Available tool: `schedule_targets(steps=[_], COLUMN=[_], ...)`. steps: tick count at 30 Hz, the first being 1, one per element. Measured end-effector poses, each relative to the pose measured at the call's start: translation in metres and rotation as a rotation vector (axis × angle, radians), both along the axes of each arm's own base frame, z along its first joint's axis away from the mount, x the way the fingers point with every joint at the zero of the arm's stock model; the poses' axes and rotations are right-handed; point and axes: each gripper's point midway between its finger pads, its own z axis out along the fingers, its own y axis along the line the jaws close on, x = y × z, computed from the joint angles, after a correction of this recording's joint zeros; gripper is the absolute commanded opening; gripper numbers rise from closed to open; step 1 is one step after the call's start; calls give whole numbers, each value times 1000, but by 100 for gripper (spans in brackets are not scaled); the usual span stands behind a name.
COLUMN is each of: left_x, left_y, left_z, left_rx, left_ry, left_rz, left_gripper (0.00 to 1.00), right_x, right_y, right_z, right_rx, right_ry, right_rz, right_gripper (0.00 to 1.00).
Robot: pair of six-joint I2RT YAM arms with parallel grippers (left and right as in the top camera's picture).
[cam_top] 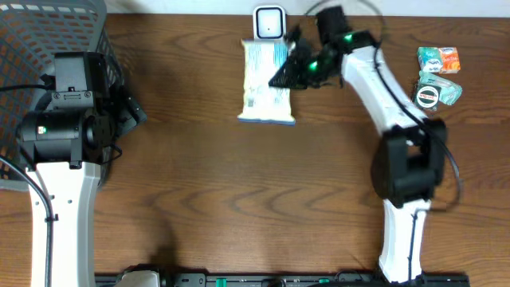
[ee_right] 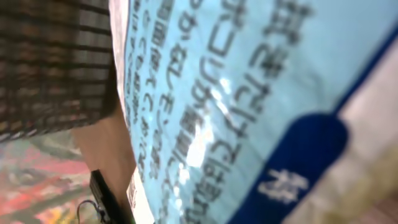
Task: Scan the item barcode
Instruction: 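Hold the snack bag up in front of the scanner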
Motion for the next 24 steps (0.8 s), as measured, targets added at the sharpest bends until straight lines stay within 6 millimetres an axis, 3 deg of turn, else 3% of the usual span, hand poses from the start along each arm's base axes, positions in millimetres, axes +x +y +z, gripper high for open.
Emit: schedule_targets(steps=[2, 3, 7, 24], left_x=[0, 0, 0, 0], left_y=[0, 0, 0, 0], left_z=[0, 0, 0, 0], left_rx=[0, 0, 0, 0], left_ry=[0, 0, 0, 0], left_rz=[0, 0, 0, 0], left_gripper=[98, 98, 98, 98], right_x=[-7, -17, -31, -24], right_y=[2, 4, 2, -2], right_z=[41, 79, 135, 143], right_rx=[41, 94, 167, 169], right_ry=[-114, -229, -432, -474], right_rz=[48, 113, 201, 185], right_gripper=[1, 1, 1, 1])
